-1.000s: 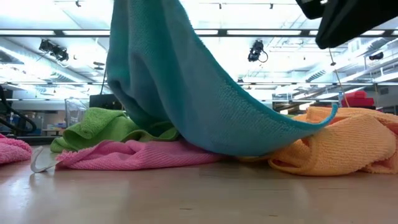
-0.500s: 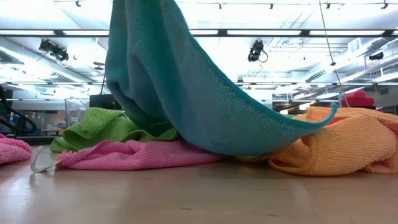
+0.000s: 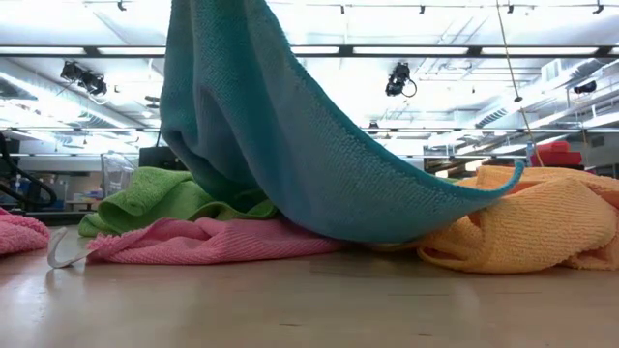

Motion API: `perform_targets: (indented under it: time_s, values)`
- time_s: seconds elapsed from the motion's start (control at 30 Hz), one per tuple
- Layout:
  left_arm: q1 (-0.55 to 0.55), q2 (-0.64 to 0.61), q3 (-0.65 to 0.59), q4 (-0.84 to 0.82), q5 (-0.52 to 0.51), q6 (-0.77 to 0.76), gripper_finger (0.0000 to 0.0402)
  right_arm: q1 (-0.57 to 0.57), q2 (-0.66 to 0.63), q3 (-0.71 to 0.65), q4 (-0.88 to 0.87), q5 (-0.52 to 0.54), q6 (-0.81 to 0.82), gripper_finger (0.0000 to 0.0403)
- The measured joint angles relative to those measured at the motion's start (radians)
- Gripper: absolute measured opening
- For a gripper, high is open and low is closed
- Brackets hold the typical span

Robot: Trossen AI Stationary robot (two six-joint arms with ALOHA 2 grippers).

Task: Fold microfiber towels
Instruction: Fold the left blue microfiber towel

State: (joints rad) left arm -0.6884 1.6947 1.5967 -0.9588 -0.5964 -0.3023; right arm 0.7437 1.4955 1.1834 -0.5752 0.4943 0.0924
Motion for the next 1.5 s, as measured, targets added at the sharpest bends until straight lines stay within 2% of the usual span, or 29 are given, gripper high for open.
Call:
perform_targets:
  time_s: [0.17,0.3,0.4,0.63,0.87,1.17,1.33,1.5]
  values:
    - [0.000,0.000,0.000,-0.002,0.000,0.000,0.0007,0.000,0.002,0.000,-0.001,-0.001,0.009,0.0099]
    - [0.000,0.000,0.000,-0.002,0.000,0.000,0.0021,-0.002,0.002,0.000,0.001,-0.002,0.029,0.0101]
    - [0.000,0.000,-0.001,-0.002,0.000,0.000,0.0025,-0.002,0.002,0.000,0.001,-0.002,0.035,0.0091]
    - [0.000,0.000,-0.001,-0.003,0.000,0.001,0.0006,-0.002,0.036,0.000,0.010,-0.002,0.031,0.0049]
    - [0.000,0.000,-0.001,-0.004,-0.001,0.000,0.0027,-0.002,0.123,0.000,0.028,-0.009,0.002,0.0040]
    - [0.000,0.000,-0.001,-0.008,0.000,0.000,0.0007,0.053,0.198,0.000,0.156,-0.220,-0.314,0.0040]
    - [0.000,0.000,-0.001,-0.010,-0.001,-0.001,0.0025,0.059,0.200,0.000,0.097,-0.238,-0.505,0.0040]
    - [0.000,0.000,-0.001,-0.011,-0.001,-0.001,0.0020,0.067,0.203,0.000,0.036,-0.236,-0.507,0.0041]
